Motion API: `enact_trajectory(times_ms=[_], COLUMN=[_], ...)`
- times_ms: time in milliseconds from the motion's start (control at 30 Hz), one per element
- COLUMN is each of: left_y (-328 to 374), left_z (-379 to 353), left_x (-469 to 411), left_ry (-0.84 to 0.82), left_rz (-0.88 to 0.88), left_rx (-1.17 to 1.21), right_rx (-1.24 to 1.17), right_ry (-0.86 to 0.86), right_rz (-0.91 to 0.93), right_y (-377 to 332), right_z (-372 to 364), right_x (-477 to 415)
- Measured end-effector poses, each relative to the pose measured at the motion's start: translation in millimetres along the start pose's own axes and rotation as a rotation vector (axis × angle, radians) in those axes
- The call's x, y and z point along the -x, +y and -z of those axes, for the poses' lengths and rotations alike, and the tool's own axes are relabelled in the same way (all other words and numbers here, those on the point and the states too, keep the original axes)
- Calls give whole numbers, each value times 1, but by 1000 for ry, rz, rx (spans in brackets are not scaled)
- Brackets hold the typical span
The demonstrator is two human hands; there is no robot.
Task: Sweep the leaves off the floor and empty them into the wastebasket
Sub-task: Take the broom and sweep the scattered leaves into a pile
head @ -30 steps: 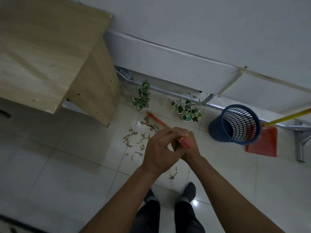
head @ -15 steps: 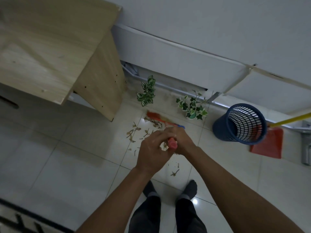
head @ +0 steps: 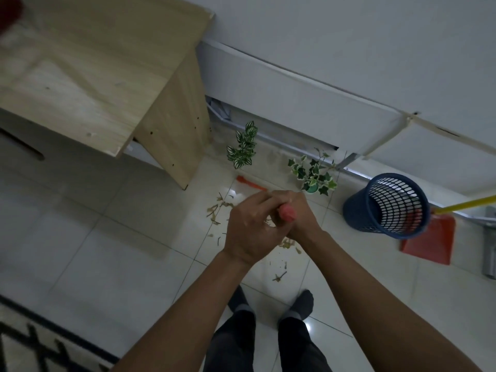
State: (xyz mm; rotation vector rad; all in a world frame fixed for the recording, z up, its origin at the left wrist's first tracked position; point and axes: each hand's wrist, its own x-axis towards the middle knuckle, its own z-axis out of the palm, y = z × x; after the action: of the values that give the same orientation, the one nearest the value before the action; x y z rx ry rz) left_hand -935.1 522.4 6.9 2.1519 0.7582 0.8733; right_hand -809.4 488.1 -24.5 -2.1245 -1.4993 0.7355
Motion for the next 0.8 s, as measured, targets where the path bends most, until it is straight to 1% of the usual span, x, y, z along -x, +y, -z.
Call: enact_trajectory(times_ms=[133, 233, 333, 400, 533, 667, 700, 800], left_y=[-21, -37, -45, -43, -30, -18, -13, 1], left_z=[2, 3, 7, 9, 12, 17, 18, 23], left_x=[8, 17, 28, 33, 35, 34, 30, 16], left_ry=[-82, -121, -128, -107, -70, -86, -90, -113], left_rz=[101, 159, 181, 149, 88, 40, 21, -43], left_rx=[22, 10, -12, -23, -64, -64, -61, -69], right_rx=[65, 92, 168, 213, 269, 264, 243, 156], right_ry=[-42, -110, -230, -281, -287, -291, -274, -118], right_rz=[-5, 22, 53, 72, 81, 55, 44, 17], right_y=[9, 13, 12, 11, 5, -2, -5, -12], right_z=[-21, -36, -48, -51, -42, -30, -24, -9], right_x=[-19, -28, -30, -26, -14, 2, 6, 16])
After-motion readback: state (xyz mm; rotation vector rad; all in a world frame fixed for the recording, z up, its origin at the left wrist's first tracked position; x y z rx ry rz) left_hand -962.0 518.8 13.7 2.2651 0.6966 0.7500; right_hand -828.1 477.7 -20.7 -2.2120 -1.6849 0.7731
